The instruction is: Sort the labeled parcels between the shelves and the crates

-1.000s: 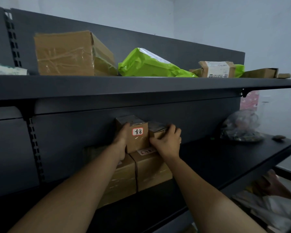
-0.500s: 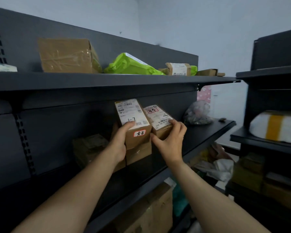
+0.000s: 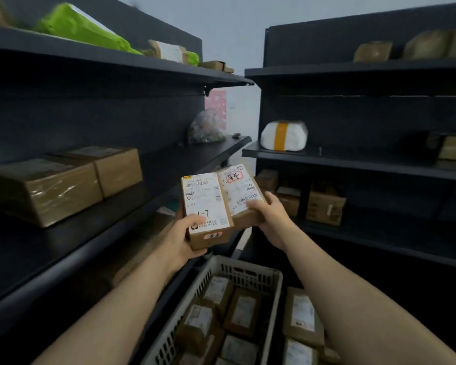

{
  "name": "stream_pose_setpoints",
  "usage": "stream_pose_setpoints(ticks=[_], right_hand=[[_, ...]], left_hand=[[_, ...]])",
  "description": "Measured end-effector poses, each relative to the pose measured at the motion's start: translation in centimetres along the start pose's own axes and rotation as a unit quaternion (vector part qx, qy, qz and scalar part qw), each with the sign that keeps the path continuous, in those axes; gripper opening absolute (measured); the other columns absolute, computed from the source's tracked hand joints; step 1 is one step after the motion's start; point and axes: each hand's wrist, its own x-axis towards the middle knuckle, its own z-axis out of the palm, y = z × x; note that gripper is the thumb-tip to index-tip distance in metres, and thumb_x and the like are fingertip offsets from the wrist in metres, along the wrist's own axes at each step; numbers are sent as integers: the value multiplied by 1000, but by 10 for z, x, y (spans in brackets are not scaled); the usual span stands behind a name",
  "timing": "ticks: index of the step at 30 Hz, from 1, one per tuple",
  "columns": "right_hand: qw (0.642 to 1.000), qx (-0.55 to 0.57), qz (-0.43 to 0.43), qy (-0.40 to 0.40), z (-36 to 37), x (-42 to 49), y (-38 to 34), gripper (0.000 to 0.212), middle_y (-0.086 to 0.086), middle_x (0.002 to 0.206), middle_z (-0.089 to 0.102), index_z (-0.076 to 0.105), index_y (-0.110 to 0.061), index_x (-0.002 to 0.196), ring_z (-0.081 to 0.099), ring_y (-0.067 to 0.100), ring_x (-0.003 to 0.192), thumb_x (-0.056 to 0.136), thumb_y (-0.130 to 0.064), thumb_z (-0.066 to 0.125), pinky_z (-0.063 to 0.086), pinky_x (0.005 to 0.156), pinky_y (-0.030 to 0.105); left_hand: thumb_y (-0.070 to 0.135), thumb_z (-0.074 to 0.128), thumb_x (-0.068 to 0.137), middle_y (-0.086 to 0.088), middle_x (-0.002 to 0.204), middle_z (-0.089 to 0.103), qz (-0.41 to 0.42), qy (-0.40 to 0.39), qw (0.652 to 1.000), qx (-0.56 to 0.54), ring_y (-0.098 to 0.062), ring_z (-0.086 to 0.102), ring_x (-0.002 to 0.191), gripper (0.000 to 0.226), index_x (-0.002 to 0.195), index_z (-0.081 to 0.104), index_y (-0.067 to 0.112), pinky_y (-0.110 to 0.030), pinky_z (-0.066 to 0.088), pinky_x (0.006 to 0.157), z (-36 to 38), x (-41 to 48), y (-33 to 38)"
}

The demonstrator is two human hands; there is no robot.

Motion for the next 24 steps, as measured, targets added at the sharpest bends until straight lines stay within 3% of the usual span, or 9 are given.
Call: stream_pose_setpoints(ticks=[2, 4, 7, 9, 12, 18, 22, 24], right_hand=[[997, -50, 64, 6, -37, -10, 13, 77, 13, 125, 61, 38, -9, 142, 66, 28, 104, 75, -13, 75, 56, 85, 41], [984, -133, 113, 19, -74, -25, 27, 57, 6, 118, 66, 51, -19, 131, 63, 24, 105, 78, -14, 72, 50, 87, 41], [965, -169, 196, 34, -133, -46, 52, 47, 4, 116, 65, 53, -23, 120, 61, 22, 105, 79, -13, 71, 50, 82, 39], [958, -166, 231, 50, -169, -57, 68, 45, 6, 114, 66, 52, -23, 117, 63, 23, 102, 78, -14, 73, 53, 89, 44], [947, -155, 268, 86, -218, -67, 94, 41, 7, 109, 67, 54, -20, 115, 65, 22, 100, 80, -14, 72, 55, 89, 43], [926, -94, 348, 110, -297, -73, 142, 30, 7, 105, 69, 58, -22, 110, 64, 24, 98, 82, -11, 57, 51, 70, 37], [914, -58, 386, 108, -339, -66, 181, 26, 9, 100, 69, 56, -19, 101, 60, 28, 100, 78, -8, 52, 45, 82, 44], [907, -41, 405, 107, -352, -61, 200, 32, 8, 98, 70, 54, -19, 104, 62, 28, 97, 75, -6, 52, 44, 89, 49]], left_hand=[[13, 53, 85, -1, 101, 70, -13, -12, 1000, 3, -21, 65, 87, 54, 134, 43, 35, -39, 47, 77, 17, 2, -24], [11, 54, 87, 0, 109, 66, -28, -28, 999, 4, -25, 62, 96, 64, 135, 34, 46, -47, 46, 88, 36, 5, -49], [11, 59, 86, 8, 107, 63, -65, -53, 996, 36, -27, 60, 103, 72, 134, 27, 55, -54, 39, 99, 66, 11, -95], [12, 62, 84, 10, 112, 63, -87, -76, 991, 62, -26, 58, 108, 75, 133, 28, 57, -57, 38, 101, 85, 14, -130], [15, 65, 83, 6, 122, 62, -123, -100, 985, 74, -25, 57, 112, 74, 134, 30, 55, -58, 39, 100, 109, 20, -179], [16, 66, 82, 2, 115, 66, -172, -80, 980, 63, -22, 62, 105, 63, 134, 39, 41, -50, 48, 93, 155, 42, -251], [19, 61, 86, 2, 114, 67, -210, -68, 974, 56, -19, 64, 101, 48, 125, 46, 42, -38, 51, 74, 178, 58, -291], [19, 61, 86, 2, 111, 68, -227, -64, 970, 55, -20, 64, 101, 45, 123, 49, 42, -39, 51, 76, 182, 64, -312]])
